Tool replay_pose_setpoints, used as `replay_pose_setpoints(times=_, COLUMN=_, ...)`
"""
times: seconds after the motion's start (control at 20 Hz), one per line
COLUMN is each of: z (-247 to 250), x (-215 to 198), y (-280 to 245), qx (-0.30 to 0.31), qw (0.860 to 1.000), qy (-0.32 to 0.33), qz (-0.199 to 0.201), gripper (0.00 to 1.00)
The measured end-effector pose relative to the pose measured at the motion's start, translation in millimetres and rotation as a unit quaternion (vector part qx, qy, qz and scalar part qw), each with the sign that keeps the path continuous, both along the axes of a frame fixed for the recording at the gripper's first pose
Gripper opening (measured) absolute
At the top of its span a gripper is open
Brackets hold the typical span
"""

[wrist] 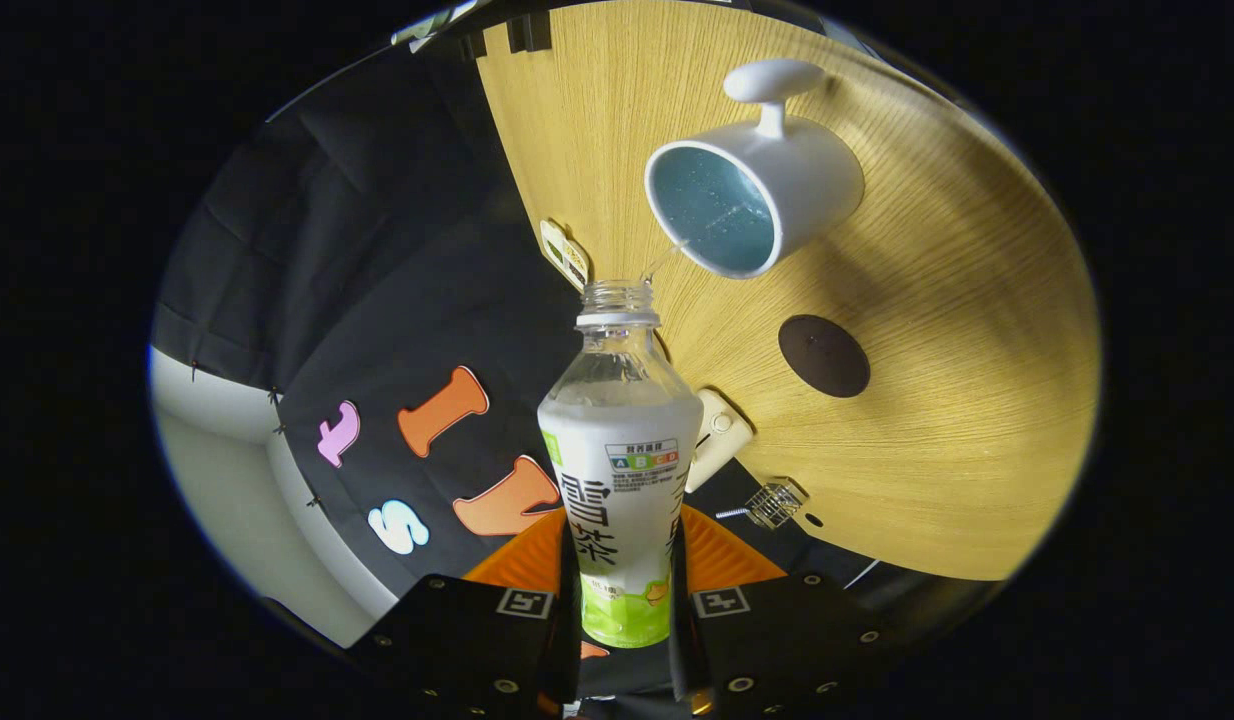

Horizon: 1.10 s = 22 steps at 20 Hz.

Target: Take the bottle from table, then pour the juice into the cup, finally place the bottle on the coaster

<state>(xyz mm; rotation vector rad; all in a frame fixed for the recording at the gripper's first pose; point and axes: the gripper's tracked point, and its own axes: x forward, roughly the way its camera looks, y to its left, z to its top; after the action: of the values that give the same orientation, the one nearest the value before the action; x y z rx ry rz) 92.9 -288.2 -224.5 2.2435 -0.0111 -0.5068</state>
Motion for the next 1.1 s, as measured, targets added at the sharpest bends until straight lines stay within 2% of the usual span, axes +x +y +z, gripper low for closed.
replay_pose_setpoints(times=0.4, z=-21, x=-4, y=3, qx=-0.055, qw=0.998, qy=0.031, qz=0.025, gripper=0.36)
replay_pose_setpoints(times=0.55, z=-35, x=-9, y=6, qx=-0.123, qw=0.989, qy=0.056, qz=0.051, gripper=0.36)
replay_pose_setpoints(times=0.65, z=-42, x=-11, y=7, qx=-0.180, qw=0.978, qy=0.071, qz=0.074, gripper=0.36)
replay_pose_setpoints(times=0.85, z=-52, x=-16, y=4, qx=-0.314, qw=0.936, qy=0.101, qz=0.123, gripper=0.36)
replay_pose_setpoints(times=0.95, z=-54, x=-20, y=-4, qx=-0.390, qw=0.900, qy=0.133, qz=0.142, gripper=0.36)
replay_pose_setpoints(times=1.1, z=-38, x=-15, y=-16, qx=-0.503, qw=0.833, qy=0.160, qz=0.163, gripper=0.36)
